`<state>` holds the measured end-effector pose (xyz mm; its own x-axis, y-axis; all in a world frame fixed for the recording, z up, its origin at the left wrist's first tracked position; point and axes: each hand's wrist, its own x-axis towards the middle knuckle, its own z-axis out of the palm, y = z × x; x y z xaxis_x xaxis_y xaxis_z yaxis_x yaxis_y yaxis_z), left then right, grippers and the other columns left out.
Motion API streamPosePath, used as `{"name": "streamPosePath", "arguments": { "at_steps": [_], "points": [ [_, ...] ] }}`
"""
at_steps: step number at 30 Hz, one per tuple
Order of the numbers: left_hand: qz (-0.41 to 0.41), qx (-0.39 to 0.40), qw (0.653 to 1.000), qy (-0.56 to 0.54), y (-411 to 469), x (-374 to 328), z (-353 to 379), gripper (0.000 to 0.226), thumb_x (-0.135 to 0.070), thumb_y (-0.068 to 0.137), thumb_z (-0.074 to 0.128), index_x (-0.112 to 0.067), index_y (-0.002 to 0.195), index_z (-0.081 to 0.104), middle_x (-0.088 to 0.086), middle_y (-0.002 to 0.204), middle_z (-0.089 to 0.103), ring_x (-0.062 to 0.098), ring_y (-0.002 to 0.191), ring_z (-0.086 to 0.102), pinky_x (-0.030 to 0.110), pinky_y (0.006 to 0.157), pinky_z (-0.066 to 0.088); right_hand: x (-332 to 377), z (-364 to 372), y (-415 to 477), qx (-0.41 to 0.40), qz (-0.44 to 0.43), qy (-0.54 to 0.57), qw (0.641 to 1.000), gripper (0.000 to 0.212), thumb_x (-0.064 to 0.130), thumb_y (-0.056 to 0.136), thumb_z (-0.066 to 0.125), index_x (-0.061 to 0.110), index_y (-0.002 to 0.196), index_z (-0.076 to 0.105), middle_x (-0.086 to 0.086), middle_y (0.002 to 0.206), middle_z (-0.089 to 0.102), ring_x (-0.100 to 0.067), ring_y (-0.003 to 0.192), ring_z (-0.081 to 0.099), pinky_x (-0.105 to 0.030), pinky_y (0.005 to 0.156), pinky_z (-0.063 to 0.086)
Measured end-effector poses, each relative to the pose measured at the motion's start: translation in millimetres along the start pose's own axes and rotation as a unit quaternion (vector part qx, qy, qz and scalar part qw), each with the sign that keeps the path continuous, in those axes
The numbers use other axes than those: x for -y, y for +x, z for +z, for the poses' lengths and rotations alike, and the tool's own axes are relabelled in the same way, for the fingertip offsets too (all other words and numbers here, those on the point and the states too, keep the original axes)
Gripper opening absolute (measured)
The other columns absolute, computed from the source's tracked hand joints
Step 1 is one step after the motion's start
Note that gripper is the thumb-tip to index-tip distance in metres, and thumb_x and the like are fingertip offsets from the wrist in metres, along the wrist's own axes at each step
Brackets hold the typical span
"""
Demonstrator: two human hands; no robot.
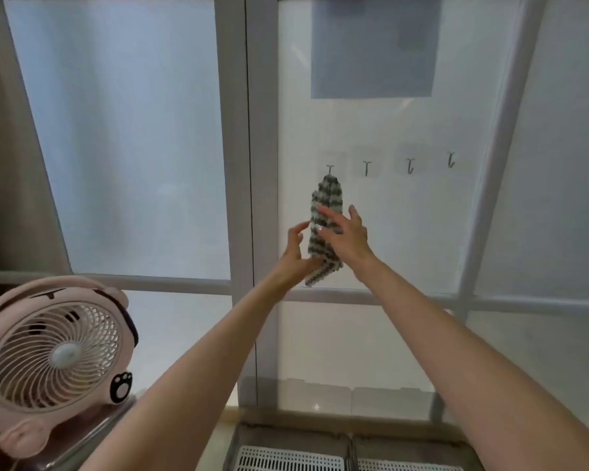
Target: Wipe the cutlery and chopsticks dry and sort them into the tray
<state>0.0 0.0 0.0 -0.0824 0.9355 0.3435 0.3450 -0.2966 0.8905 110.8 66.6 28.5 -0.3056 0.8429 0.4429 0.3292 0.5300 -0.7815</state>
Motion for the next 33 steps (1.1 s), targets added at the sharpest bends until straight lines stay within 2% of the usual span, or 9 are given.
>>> {"name": "streamPosePath", "arguments": {
  "at_steps": [2, 6, 10, 13, 16, 20, 26, 29, 33],
  "points": [
    [-0.001, -0.014, 1.000, -0.014, 6.9, -0.9, 1.3, 0.074, -0.016, 0.090, 0.059, -0.033, 0.143, 0.010, 0.011, 0.156, 0.008, 0.026, 0.141, 0.019, 0.034, 0.103, 0.029, 1.5, -1.9, 8.0, 0.013, 0.015, 0.083, 0.996, 0.049, 0.021, 0.095, 0.051, 0.035, 0.141, 0.040, 0.002, 0.153, 0.025, -0.024, 0.135, 0.031, -0.042, 0.109, 0.034],
    [0.004, -0.048, 0.994, -0.095, 12.6, 2.4, 2.8, 0.077, -0.035, 0.090, 0.056, -0.035, 0.145, 0.003, 0.003, 0.157, 0.005, 0.025, 0.141, 0.022, 0.039, 0.108, 0.027, 27.6, -18.5, 5.2, 0.021, -0.019, 0.253, 0.967, 0.050, 0.012, 0.097, 0.045, 0.027, 0.144, 0.037, 0.010, 0.137, 0.046, -0.001, 0.103, 0.052, -0.015, 0.073, 0.047],
    [0.068, -0.102, 0.982, -0.145, 11.9, -11.5, -2.8, 0.082, -0.053, 0.084, 0.052, -0.033, 0.146, 0.001, -0.009, 0.155, 0.011, 0.012, 0.139, 0.024, 0.032, 0.107, 0.027, 60.4, -34.7, -16.3, 0.064, -0.133, 0.301, 0.942, 0.037, 0.015, 0.095, 0.049, 0.031, 0.128, 0.056, 0.014, 0.130, 0.057, -0.007, 0.119, 0.052, -0.026, 0.099, 0.045],
    [0.078, -0.084, 0.978, -0.175, 0.5, -18.1, -8.6, 0.084, -0.048, 0.077, 0.064, -0.028, 0.144, 0.017, -0.004, 0.140, 0.043, 0.008, 0.120, 0.051, 0.026, 0.096, 0.045, 56.3, -33.6, -35.8, 0.069, -0.126, 0.316, 0.938, 0.028, 0.011, 0.091, 0.056, 0.025, 0.112, 0.067, 0.008, 0.119, 0.066, -0.009, 0.115, 0.059, -0.026, 0.097, 0.048],
    [0.035, -0.085, 0.987, -0.132, -26.1, -6.5, -6.7, 0.055, -0.034, 0.081, 0.068, -0.024, 0.131, 0.044, -0.003, 0.116, 0.062, 0.010, 0.102, 0.061, 0.024, 0.081, 0.050, 27.4, -21.8, -53.9, 0.033, -0.073, 0.301, 0.950, 0.023, 0.004, 0.087, 0.061, 0.019, 0.101, 0.072, 0.004, 0.106, 0.072, -0.010, 0.104, 0.065, -0.023, 0.089, 0.051],
    [-0.043, -0.102, 0.991, -0.071, -69.6, 34.3, 7.5, 0.033, -0.034, 0.087, 0.061, -0.027, 0.118, 0.055, -0.008, 0.107, 0.064, 0.003, 0.095, 0.061, 0.016, 0.075, 0.048, -24.4, 1.5, -88.1, 0.020, 0.004, 0.234, 0.972, 0.031, -0.005, 0.084, 0.060, 0.023, 0.091, 0.073, 0.004, 0.097, 0.072, -0.012, 0.093, 0.065, -0.022, 0.080, 0.050],
    [-0.148, -0.062, 0.986, -0.049, -134.3, 91.0, 15.2, 0.032, -0.023, 0.080, 0.070, -0.013, 0.110, 0.061, 0.000, 0.100, 0.068, 0.012, 0.091, 0.063, 0.022, 0.075, 0.050, -78.8, 22.6, -149.6, 0.059, 0.077, 0.179, 0.979, 0.048, -0.014, 0.072, 0.067, 0.028, 0.096, 0.069, 0.004, 0.087, 0.059, -0.007, 0.081, 0.056, -0.013, 0.074, 0.045],
    [-0.191, -0.043, 0.976, -0.091, -167.1, 113.3, 20.6, 0.035, -0.022, 0.080, 0.069, -0.007, 0.109, 0.058, 0.006, 0.099, 0.068, 0.016, 0.090, 0.066, 0.023, 0.072, 0.052, -100.4, 36.4, -179.8, 0.082, 0.109, 0.125, 0.983, 0.037, -0.008, 0.076, 0.067, 0.028, 0.081, 0.070, 0.007, 0.091, 0.066, -0.009, 0.091, 0.059, -0.019, 0.080, 0.044],
    [-0.211, -0.065, 0.973, -0.066, -199.4, 136.8, 25.7, 0.034, -0.034, 0.087, 0.061, -0.003, 0.102, 0.057, 0.004, 0.092, 0.064, 0.014, 0.083, 0.061, 0.017, 0.061, 0.048, -118.3, 57.3, -211.2, 0.088, 0.122, 0.100, 0.984, 0.024, 0.005, 0.080, 0.070, 0.028, 0.075, 0.064, 0.004, 0.090, 0.061, -0.006, 0.086, 0.054, -0.016, 0.074, 0.042]
  ]
}}
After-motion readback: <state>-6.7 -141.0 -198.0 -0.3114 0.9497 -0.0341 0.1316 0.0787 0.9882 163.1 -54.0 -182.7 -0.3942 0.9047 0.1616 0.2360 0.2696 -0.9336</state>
